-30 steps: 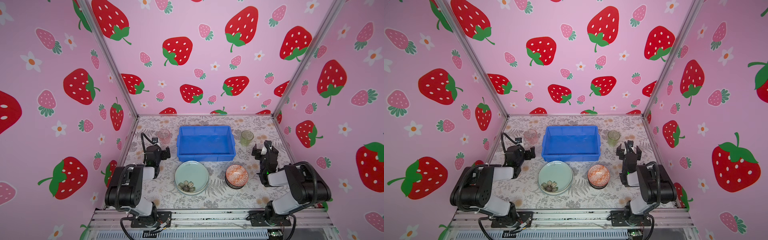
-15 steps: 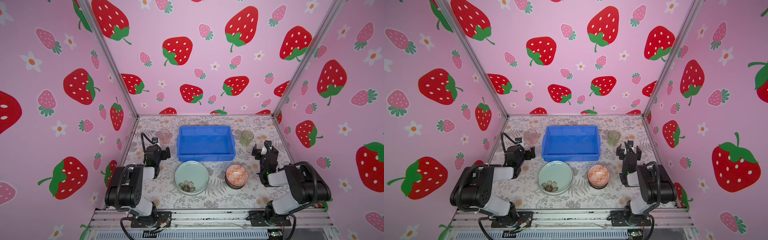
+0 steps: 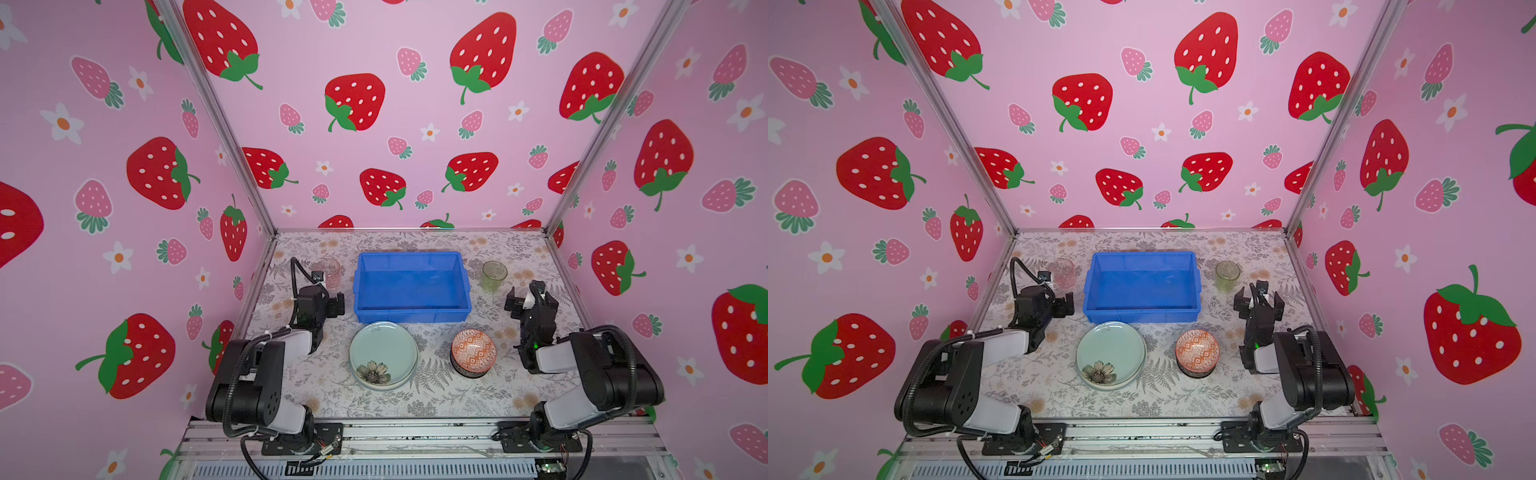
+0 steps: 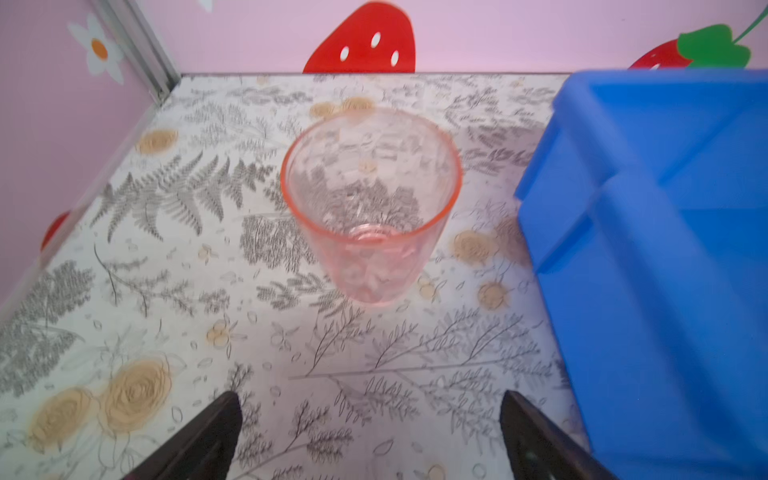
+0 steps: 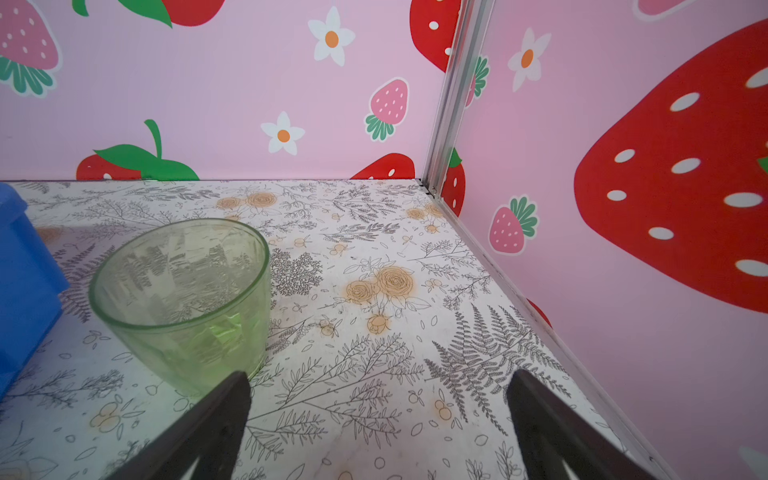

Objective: Place the mixed dishes into the plastic bin
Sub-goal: 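Move the right gripper over the green plates while the left gripper approaches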

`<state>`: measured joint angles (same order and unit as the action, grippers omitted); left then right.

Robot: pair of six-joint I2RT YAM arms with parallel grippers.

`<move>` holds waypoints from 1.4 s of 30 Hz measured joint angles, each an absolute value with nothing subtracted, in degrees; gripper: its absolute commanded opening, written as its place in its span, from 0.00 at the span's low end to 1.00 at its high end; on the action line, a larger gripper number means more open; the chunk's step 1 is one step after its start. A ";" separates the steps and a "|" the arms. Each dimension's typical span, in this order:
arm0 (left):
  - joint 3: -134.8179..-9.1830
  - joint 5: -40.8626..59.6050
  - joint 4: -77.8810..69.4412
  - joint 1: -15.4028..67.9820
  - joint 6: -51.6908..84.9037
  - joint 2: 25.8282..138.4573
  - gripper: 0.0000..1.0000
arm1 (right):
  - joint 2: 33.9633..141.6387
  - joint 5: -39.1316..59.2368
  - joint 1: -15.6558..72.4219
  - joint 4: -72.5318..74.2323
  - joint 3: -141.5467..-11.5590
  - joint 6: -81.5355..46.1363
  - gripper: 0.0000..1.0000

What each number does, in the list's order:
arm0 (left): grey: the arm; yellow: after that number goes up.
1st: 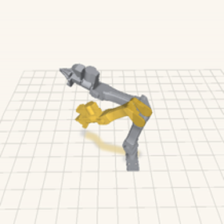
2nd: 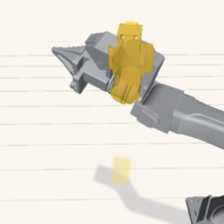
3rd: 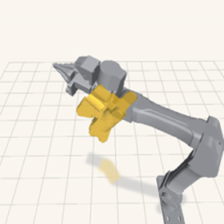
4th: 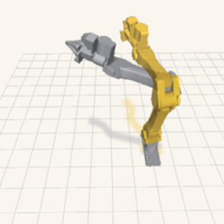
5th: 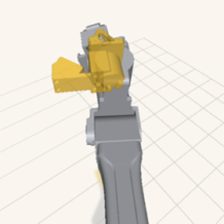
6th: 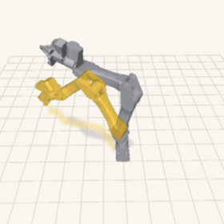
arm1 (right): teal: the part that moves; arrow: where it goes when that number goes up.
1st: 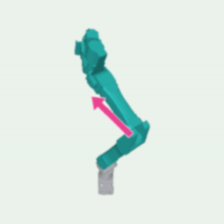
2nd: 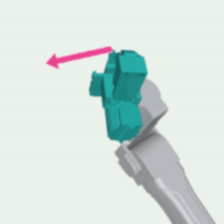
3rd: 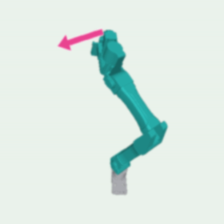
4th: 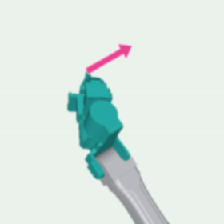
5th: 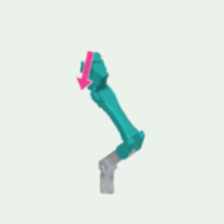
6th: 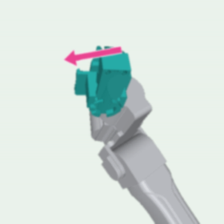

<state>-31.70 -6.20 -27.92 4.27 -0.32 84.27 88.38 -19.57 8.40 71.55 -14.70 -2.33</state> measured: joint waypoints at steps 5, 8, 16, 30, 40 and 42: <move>-42.00 -7.60 -16.25 6.63 -0.56 77.17 0.99 | 79.48 -20.56 8.51 55.27 -20.23 -4.40 0.99; -44.91 -8.36 -10.90 6.63 1.72 71.09 0.99 | 72.51 -19.86 8.51 45.23 -25.78 -5.54 0.99; -55.81 -8.32 9.85 6.07 9.67 64.95 0.89 | 62.89 -14.50 8.88 19.40 -40.93 -11.73 0.99; -56.95 6.15 43.53 5.52 28.01 53.30 0.98 | 62.59 -0.03 11.33 -8.69 -56.10 -15.00 0.99; -45.93 17.96 47.81 7.92 39.48 47.81 0.99 | 68.86 5.63 26.98 -20.34 -63.59 -12.88 0.99; -45.34 20.08 48.36 8.19 40.62 47.72 0.99 | 68.86 6.59 30.83 -21.50 -63.59 -13.85 0.99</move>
<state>-45.34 20.08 48.36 8.19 40.62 47.72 68.86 6.59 30.83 -21.50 -63.59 -13.85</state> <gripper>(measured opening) 0.991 0.993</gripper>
